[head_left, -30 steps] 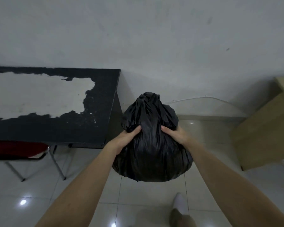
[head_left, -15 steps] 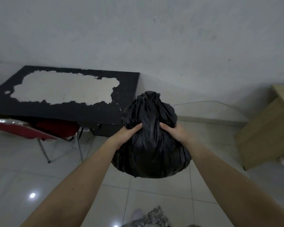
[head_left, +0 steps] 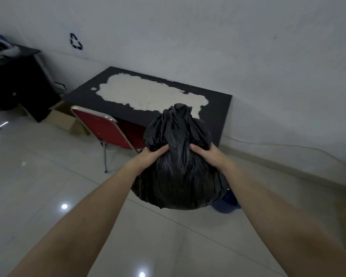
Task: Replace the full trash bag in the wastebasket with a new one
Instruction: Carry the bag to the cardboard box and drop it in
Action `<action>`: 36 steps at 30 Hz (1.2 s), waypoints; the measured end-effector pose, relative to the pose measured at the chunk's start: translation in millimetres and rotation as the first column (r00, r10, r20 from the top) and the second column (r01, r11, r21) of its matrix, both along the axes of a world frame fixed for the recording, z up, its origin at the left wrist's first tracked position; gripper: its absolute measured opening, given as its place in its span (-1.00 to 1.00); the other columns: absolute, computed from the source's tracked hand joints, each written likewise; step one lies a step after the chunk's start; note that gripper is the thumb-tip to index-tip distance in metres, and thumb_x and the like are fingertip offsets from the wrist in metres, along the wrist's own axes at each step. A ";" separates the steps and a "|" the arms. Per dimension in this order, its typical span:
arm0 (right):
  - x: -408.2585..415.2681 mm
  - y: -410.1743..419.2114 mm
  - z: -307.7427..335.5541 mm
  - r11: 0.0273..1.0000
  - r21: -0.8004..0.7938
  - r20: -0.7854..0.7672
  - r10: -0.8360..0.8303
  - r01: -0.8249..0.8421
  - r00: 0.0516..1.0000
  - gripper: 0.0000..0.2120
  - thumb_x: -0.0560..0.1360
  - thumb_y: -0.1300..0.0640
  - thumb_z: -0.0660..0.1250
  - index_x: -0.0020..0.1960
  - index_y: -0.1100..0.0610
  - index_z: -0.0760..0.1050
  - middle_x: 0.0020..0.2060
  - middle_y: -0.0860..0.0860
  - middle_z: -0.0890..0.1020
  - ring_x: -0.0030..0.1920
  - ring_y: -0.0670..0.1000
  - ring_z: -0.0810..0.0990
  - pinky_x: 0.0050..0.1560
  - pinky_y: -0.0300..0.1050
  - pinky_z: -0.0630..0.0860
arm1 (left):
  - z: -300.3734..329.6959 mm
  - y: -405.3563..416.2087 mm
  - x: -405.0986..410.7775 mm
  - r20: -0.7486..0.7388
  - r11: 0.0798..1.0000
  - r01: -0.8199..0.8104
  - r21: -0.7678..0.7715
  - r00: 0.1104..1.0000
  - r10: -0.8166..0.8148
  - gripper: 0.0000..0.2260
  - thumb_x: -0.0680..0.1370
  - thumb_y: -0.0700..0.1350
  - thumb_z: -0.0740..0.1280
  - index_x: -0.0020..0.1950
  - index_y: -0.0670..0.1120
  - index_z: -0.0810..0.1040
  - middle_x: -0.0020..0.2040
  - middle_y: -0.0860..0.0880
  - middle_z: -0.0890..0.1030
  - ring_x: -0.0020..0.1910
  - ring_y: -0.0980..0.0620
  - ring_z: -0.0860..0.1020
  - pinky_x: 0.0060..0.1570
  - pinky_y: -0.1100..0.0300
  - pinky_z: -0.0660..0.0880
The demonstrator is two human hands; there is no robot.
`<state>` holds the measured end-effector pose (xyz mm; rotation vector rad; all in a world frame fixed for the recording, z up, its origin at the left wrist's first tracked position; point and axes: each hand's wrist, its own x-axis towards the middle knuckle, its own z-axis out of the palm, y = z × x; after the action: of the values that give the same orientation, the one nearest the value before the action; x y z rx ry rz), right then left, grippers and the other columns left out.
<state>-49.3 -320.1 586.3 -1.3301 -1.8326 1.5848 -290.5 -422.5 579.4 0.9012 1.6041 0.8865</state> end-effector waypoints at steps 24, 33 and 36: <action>-687.0 -61.6 -21.0 0.917 -0.011 -0.182 0.390 -0.398 0.903 -0.31 0.32 -0.34 0.51 0.35 -0.32 0.28 0.34 -0.22 0.46 0.37 -0.09 0.43 0.36 -0.12 0.37 | -3.8 -131.2 -640.4 -0.039 0.934 -0.358 -0.019 0.933 0.357 -0.08 0.29 0.43 0.49 0.55 0.12 0.30 0.16 0.29 0.54 0.09 0.25 0.54 -0.03 0.31 0.48; -915.7 -11.4 -26.3 0.930 -0.047 -0.155 0.354 -0.365 0.922 -0.12 0.26 -0.40 0.51 0.45 -0.27 0.18 0.28 -0.28 0.45 0.28 -0.13 0.45 0.35 -0.07 0.35 | -7.9 -82.7 -869.2 -0.057 0.921 -0.387 -0.044 0.921 0.384 -0.09 0.22 0.47 0.50 0.49 0.16 0.38 0.09 0.31 0.57 0.13 0.17 0.58 0.00 0.27 0.51; -979.6 8.8 -32.4 0.963 -0.044 -0.157 0.256 -0.265 0.954 -0.20 0.24 -0.40 0.52 0.35 -0.33 0.18 0.16 -0.40 0.42 0.17 -0.25 0.46 0.24 -0.18 0.34 | -15.2 -44.5 -945.5 -0.069 0.948 -0.316 -0.032 0.947 0.313 -0.14 0.19 0.48 0.50 0.42 0.20 0.42 0.04 0.35 0.59 0.15 0.15 0.58 -0.04 0.32 0.51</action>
<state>-1028.9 -311.2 553.8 -0.9936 -1.9406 1.8368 -1236.1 -467.0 564.1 0.6569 1.8482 1.0473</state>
